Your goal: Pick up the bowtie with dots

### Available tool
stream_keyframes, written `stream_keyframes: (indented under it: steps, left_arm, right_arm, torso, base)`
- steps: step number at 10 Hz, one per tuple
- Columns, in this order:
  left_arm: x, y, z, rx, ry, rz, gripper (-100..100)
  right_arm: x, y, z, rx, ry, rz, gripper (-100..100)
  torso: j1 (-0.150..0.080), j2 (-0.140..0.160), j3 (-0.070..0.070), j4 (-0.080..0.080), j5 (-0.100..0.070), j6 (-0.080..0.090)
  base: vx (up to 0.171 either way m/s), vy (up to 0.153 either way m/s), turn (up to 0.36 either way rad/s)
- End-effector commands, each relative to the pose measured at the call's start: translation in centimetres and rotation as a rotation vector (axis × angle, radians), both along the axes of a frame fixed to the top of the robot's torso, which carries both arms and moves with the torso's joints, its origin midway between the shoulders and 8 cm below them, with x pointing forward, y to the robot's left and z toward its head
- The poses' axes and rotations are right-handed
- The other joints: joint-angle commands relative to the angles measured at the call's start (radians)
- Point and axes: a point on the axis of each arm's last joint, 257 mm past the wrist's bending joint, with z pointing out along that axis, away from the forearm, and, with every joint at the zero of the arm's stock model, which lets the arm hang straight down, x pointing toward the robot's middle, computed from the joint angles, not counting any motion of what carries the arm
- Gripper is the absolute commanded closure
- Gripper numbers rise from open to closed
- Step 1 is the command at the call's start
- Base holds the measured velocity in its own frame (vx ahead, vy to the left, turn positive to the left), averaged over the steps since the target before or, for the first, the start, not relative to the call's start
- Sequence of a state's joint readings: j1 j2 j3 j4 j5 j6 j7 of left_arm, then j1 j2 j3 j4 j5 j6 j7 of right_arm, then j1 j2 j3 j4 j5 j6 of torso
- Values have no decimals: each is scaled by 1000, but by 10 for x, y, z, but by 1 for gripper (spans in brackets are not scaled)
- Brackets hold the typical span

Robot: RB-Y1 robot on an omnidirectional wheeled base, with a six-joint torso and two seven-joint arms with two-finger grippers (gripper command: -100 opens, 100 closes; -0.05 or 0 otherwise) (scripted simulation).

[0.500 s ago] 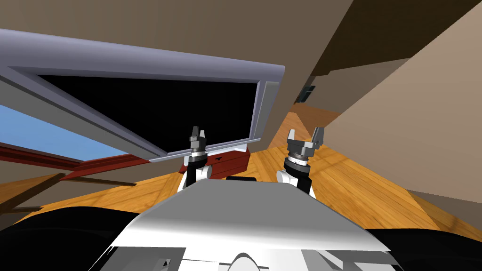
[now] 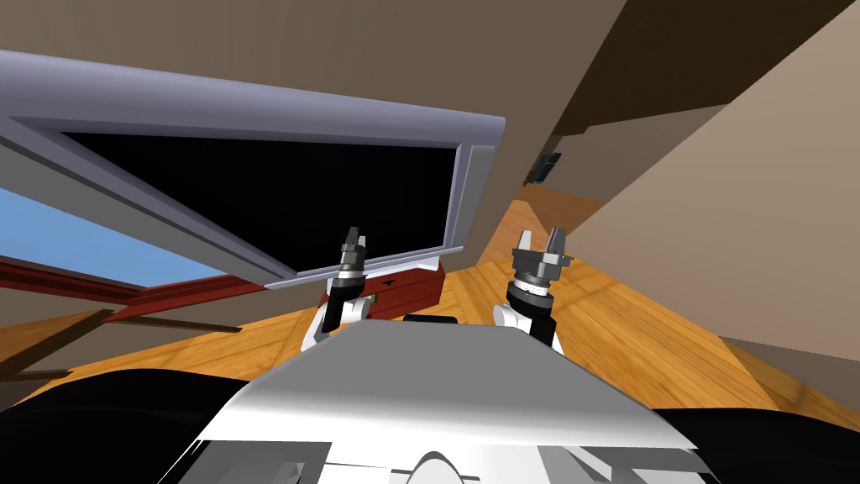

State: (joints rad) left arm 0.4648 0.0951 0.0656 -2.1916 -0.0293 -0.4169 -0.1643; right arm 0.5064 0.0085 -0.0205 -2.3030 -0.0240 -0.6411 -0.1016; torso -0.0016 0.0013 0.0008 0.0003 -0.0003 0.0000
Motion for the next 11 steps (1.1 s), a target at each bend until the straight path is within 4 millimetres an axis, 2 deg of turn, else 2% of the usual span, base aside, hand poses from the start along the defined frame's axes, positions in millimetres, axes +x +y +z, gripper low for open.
stream_keyframes:
  steps: [1,3,4,6,7,8,9,10,11]
  left_arm:
    - [7,12,-16,42,66,23,-100]
    - [14,29,-33,91,141,63,-100]
    - [16,30,-36,89,154,65,-100]
    - [21,53,-55,132,236,116,-100]
    - [22,54,-58,129,250,120,-100]
    - [24,67,-68,149,292,148,-100]
    - [25,68,-70,147,301,150,-100]
    - [26,83,-82,162,351,182,-100]
    - [26,83,-83,162,353,183,-100]
  right_arm:
    - [0,0,0,0,0,0,0]
    - [0,0,0,0,0,0,0]
    - [0,0,0,0,0,0,0]
    - [0,0,0,0,0,0,0]
    - [0,0,0,0,0,0,0]
    - [0,0,0,0,0,0,0]
    - [0,0,0,0,0,0,0]
    - [0,0,0,0,0,0,0]
    - [0,0,0,0,0,0,0]
  torso:
    - [0,0,0,0,0,0]
    - [0,1,0,0,0,0]
    - [-1,1,1,0,0,0]
    - [0,0,0,0,0,0]
    - [0,0,0,0,0,0]
    - [0,0,0,0,0,0]
    - [0,0,0,0,0,0]
    - [0,0,0,0,0,0]
    - [0,0,0,0,0,0]
  base:
    - [-27,-36,-11]
    - [-35,-44,-12]
    - [-21,-31,-2]
    - [-23,-30,-19]
    - [-18,-25,-7]
    - [-18,-28,-18]
    - [-14,-23,-6]
    - [-11,-28,-21]
    - [-10,-24,-8]
